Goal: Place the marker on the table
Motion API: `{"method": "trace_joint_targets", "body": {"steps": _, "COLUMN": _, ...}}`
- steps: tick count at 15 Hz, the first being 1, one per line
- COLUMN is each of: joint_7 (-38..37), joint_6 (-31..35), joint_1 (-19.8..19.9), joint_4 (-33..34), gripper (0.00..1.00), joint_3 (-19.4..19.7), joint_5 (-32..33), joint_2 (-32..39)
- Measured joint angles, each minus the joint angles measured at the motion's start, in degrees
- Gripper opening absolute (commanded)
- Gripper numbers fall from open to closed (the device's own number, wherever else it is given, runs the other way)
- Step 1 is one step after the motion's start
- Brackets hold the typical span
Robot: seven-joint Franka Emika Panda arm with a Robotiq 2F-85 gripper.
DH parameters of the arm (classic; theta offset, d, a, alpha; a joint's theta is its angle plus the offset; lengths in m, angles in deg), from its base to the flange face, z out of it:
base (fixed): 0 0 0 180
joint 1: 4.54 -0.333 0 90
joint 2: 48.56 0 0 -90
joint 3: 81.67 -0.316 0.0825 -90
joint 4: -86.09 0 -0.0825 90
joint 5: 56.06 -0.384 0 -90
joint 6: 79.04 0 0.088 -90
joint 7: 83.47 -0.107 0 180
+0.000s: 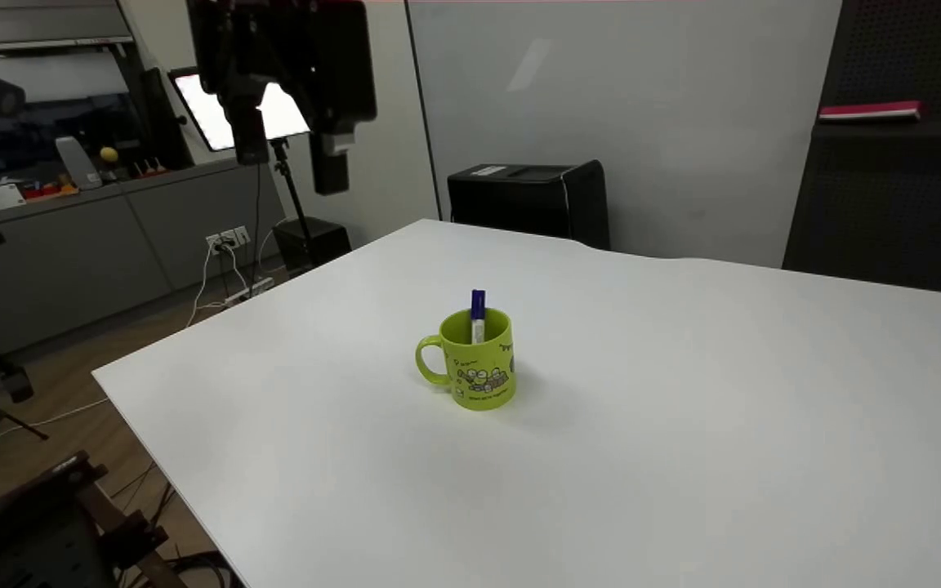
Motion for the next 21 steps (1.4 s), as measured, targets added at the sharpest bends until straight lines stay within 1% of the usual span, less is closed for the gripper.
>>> {"method": "trace_joint_targets", "body": {"steps": 3, "joint_7": 0.3, "joint_6": -0.22, "joint_1": 1.52, "joint_4": 4.07, "gripper": 1.0, "joint_3": 0.88, "joint_5": 1.47, "joint_2": 4.87}}
{"method": "trace_joint_targets", "body": {"steps": 6, "joint_7": 0.55, "joint_6": -0.66, "joint_1": 1.97, "joint_4": 7.07, "gripper": 1.0, "joint_3": 1.26, "joint_5": 1.52, "joint_2": 8.59}}
{"method": "trace_joint_targets", "body": {"steps": 17, "joint_7": 0.64, "joint_6": -0.98, "joint_1": 1.97, "joint_4": 7.49, "gripper": 1.0, "joint_3": 1.25, "joint_5": 1.51, "joint_2": 9.22}}
{"method": "trace_joint_targets", "body": {"steps": 21, "joint_7": 0.54, "joint_6": 0.74, "joint_1": 1.97, "joint_4": 7.23, "gripper": 1.0, "joint_3": 1.21, "joint_5": 1.33, "joint_2": 12.72}}
